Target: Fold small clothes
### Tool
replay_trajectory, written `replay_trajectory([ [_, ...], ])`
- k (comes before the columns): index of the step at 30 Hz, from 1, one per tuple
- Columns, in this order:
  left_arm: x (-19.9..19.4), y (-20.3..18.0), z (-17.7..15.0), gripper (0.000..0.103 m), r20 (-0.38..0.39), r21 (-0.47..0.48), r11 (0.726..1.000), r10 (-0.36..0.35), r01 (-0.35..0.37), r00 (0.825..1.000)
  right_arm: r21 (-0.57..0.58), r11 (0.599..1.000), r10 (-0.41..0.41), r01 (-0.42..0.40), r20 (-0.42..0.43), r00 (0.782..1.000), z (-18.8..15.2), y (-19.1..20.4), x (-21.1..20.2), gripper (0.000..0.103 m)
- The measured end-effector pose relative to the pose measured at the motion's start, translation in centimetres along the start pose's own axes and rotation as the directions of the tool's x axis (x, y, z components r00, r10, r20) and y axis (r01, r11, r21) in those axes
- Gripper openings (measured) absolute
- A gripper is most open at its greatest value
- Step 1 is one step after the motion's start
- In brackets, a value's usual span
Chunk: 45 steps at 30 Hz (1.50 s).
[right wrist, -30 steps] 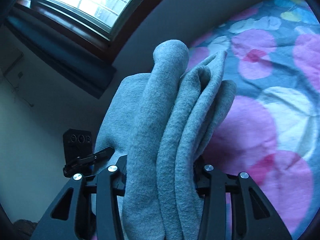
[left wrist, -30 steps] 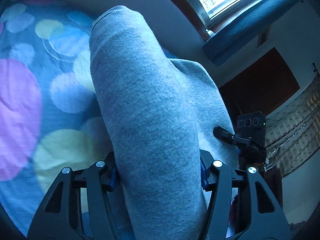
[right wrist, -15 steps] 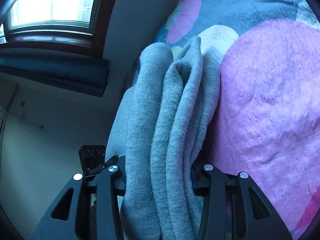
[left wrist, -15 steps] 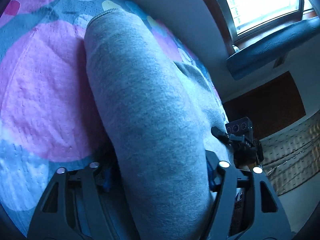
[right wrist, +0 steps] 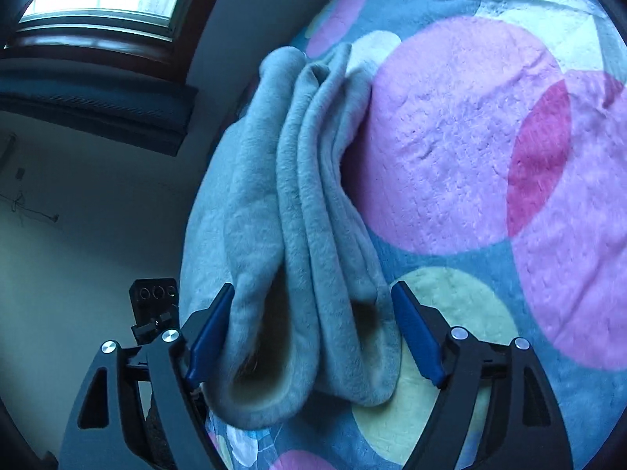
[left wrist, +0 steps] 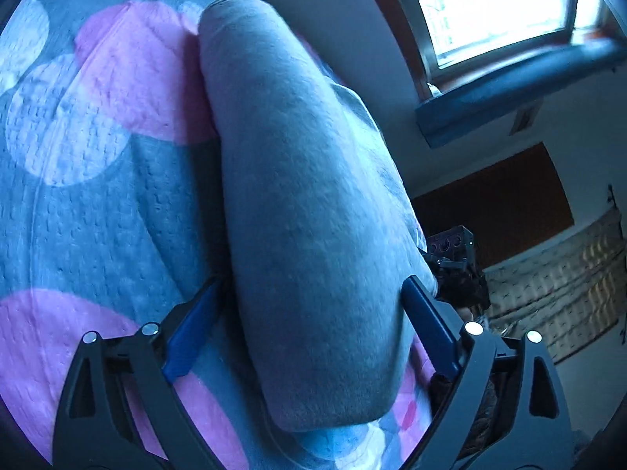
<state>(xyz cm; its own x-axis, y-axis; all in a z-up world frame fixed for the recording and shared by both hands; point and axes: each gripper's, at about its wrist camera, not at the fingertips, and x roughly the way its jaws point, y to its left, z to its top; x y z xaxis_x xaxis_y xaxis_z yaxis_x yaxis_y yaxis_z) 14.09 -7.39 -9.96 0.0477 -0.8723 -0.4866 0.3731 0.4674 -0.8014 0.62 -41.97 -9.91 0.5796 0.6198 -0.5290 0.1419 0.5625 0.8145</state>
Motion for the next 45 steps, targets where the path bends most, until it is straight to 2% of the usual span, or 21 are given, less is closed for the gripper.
replay_trajectory([
  [3, 1.2, -1.0, 0.0, 0.095, -0.013, 0.014, 1.000, -0.016, 0.017, 1.000, 0.028, 0.996, 0.081, -0.081, -0.013, 0.997, -0.6, 0.5, 0.4, 0.081],
  [4, 1.5, -1.2, 0.1, 0.094, -0.008, 0.020, 1.000, -0.005, 0.005, 1.000, 0.014, 0.996, 0.083, -0.083, -0.021, 0.996, -0.7, 0.9, 0.7, 0.080],
  [5, 1.8, -1.3, 0.1, 0.085, -0.005, 0.017, 1.000, 0.018, -0.018, 1.000, -0.009, 0.998, 0.056, -0.057, -0.022, 0.998, -0.7, 1.2, 0.9, 0.079],
  [6, 1.7, -1.3, 0.0, 0.077, -0.005, 0.009, 1.000, 0.027, -0.027, 1.000, -0.031, 0.999, 0.018, -0.019, -0.024, 1.000, -0.9, 1.5, 1.2, 0.073],
  [7, 1.6, -1.3, 0.1, 0.073, -0.002, -0.003, 1.000, 0.029, -0.029, 1.000, -0.047, 0.999, -0.012, 0.011, -0.024, 1.000, -1.0, 1.9, 1.4, 0.053],
  [8, 1.0, -1.1, -0.2, 0.065, 0.003, -0.018, 0.999, 0.028, -0.028, 1.000, -0.061, 0.998, -0.036, 0.035, -0.023, 0.999, -1.0, 2.4, 1.5, 0.046],
  [10, 0.5, -1.4, -0.2, 0.058, 0.009, -0.033, 0.999, 0.026, -0.025, 1.000, -0.051, 0.999, 0.001, -0.002, -0.003, 1.000, -1.3, 3.1, 0.7, 0.032],
  [15, -1.2, -3.0, -1.3, 0.052, 0.031, -0.022, 1.000, 0.020, -0.019, 0.999, -0.057, 0.998, 0.028, -0.027, 0.031, 0.999, -3.4, 4.6, -1.5, 0.028],
  [20, -3.1, -4.3, -4.2, 0.052, -0.006, 0.001, 1.000, 0.006, -0.006, 1.000, 0.001, 0.995, 0.104, -0.105, 0.011, 0.994, -7.8, 2.9, -3.1, 0.028],
  [23, -3.0, -3.8, -6.7, 0.051, -0.033, -0.008, 0.999, 0.031, -0.032, 0.999, 0.032, 0.992, 0.120, -0.120, 0.009, 0.993, -9.4, 1.4, -2.9, 0.028],
  [28, -2.2, -3.4, -7.2, 0.053, 0.003, 0.066, 0.995, 0.072, -0.072, 0.997, 0.053, 0.988, 0.144, -0.145, 0.025, 0.989, -9.2, 0.1, -1.6, 0.027],
  [30, -2.4, -4.2, -7.2, 0.058, 0.005, 0.087, 0.993, 0.079, -0.079, 0.997, 0.040, 0.989, 0.144, -0.145, 0.020, 0.989, -9.6, 0.3, -2.5, 0.030],
  [32, -2.8, -5.3, -7.2, 0.066, 0.011, 0.125, 0.988, 0.089, -0.090, 0.996, 0.011, 0.994, 0.112, -0.112, 0.021, 0.994, -10.6, 0.1, -4.1, 0.038],
  [33, -3.4, -5.7, -7.4, 0.074, 0.013, 0.152, 0.985, 0.086, -0.087, 0.996, 0.003, 0.995, 0.095, -0.095, 0.022, 0.995, -10.4, 0.7, -4.3, 0.045],
  [36, -5.7, -6.3, -7.7, 0.089, 0.040, 0.211, 0.976, 0.039, -0.046, 0.998, -0.012, 0.995, 0.099, -0.098, 0.052, 0.994, -9.6, 1.8, -5.1, 0.072],
  [38, -6.7, -6.1, -6.9, 0.092, 0.070, 0.210, 0.978, 0.009, -0.023, 0.998, -0.017, 0.996, 0.088, -0.087, 0.065, 0.994, -8.2, 2.1, -5.2, 0.073],
  [41, -6.7, -4.8, -5.3, 0.092, 0.092, 0.141, 0.990, 0.009, -0.022, 0.996, -0.012, 0.996, 0.091, -0.091, 0.078, 0.993, -5.3, 2.2, -4.3, 0.073],
  [43, -5.7, -3.8, -3.8, 0.092, 0.105, 0.116, 0.992, 0.045, -0.057, 0.993, -0.009, 0.998, 0.059, -0.059, 0.088, 0.994, -3.3, 2.2, -3.1, 0.073],
  [44, -4.8, -3.3, -2.8, 0.092, 0.116, 0.106, 0.989, 0.091, -0.104, 0.989, 0.001, 0.998, 0.055, -0.055, 0.085, 0.995, -2.6, 2.0, -2.5, 0.073],
  [45, -4.1, -3.1, -2.1, 0.088, 0.114, 0.106, 0.986, 0.118, -0.130, 0.987, 0.013, 0.999, 0.049, -0.051, 0.086, 0.995, -2.0, 1.6, -1.9, 0.073],
])
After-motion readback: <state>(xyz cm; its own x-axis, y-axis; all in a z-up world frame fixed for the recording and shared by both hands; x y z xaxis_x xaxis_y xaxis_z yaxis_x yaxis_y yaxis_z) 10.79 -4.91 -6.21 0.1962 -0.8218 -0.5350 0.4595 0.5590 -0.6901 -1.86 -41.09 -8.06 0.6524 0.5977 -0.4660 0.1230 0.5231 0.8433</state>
